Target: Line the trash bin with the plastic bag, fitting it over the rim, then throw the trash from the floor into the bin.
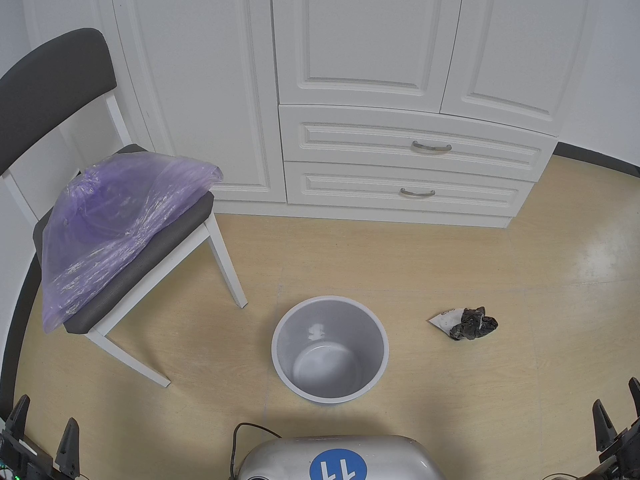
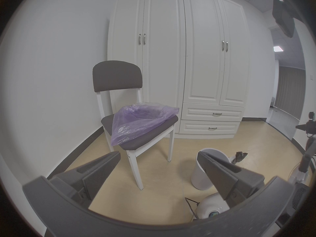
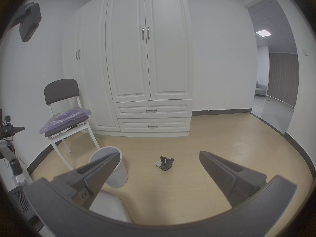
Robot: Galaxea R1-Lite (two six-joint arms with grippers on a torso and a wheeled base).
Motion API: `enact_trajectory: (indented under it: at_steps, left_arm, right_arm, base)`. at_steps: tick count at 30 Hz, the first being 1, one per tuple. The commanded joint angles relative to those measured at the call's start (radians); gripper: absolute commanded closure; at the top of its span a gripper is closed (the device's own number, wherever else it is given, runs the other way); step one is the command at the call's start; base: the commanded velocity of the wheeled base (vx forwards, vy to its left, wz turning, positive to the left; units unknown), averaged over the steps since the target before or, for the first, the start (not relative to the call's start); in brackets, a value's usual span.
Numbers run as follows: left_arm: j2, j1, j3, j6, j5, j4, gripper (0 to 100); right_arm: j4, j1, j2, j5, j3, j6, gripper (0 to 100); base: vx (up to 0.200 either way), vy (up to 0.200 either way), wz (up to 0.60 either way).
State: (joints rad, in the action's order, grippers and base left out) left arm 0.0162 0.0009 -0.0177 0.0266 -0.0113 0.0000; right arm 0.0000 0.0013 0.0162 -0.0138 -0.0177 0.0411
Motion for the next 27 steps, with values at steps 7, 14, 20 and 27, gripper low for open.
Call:
enact_trajectory:
  at_steps: [7,14,20,27]
  left_arm:
    - [-0.016,0.004,0.018,-0.086,0.059,0.000,0]
    - [-0.016,0.002,0.018,-0.109,0.068,-0.003,0]
    - [-0.016,0.002,0.018,-0.114,0.071,-0.003,0]
    - [-0.016,0.002,0.018,-0.111,0.071,-0.003,0]
  right_arm:
    - [0.002,-0.003,-0.016,0.017,0.018,-0.076,0]
    - [0.003,-0.003,-0.016,0.029,0.018,-0.098,0]
    - [0.003,-0.003,-0.016,0.029,0.018,-0.099,0]
    - [0.002,-0.003,-0.016,0.032,0.018,-0.101,0]
  base:
    - [0.000,0.000,0.00]
    - [0.000,0.000,0.00]
    - [0.000,0.000,0.00]
    - [0.000,0.000,0.00]
